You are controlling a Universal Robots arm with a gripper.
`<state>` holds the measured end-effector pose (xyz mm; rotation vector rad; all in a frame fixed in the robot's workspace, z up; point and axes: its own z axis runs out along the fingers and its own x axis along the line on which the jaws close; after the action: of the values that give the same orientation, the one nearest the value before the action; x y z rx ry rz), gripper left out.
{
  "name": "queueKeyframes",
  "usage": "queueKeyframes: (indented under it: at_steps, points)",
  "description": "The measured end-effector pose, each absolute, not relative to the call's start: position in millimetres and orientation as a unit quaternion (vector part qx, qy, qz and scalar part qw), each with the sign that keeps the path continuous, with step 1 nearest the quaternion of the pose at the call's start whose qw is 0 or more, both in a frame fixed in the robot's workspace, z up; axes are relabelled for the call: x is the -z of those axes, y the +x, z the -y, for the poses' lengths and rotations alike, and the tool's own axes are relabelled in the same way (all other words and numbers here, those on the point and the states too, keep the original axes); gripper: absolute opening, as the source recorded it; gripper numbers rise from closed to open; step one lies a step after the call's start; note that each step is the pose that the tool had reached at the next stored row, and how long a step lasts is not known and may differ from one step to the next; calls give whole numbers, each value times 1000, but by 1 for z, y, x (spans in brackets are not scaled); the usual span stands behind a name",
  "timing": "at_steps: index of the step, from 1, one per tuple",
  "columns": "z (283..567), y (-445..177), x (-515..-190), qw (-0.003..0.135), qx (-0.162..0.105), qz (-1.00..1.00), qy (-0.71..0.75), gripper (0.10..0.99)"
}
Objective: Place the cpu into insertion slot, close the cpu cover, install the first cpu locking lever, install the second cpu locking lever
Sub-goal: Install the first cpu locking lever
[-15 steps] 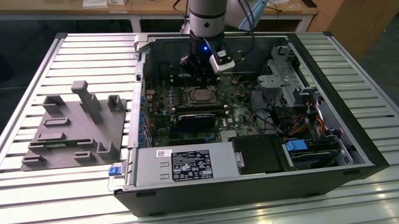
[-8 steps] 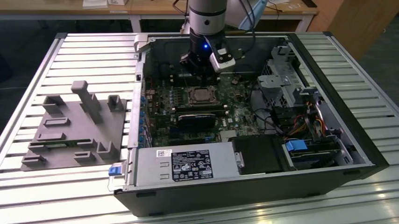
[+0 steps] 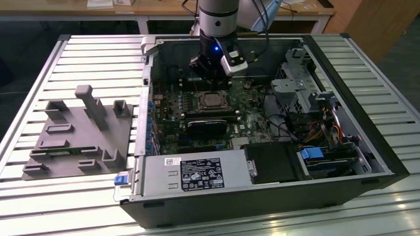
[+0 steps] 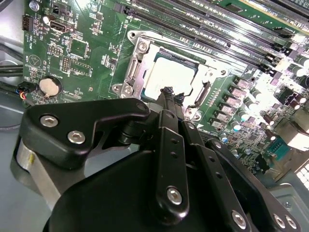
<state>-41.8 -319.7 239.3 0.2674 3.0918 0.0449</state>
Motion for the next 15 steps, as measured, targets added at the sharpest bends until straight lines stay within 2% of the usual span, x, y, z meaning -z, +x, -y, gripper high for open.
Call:
queueKeyframes:
  at_steps: [15]
  points:
    - [320,-65,-239,19,-14,-996,86,102]
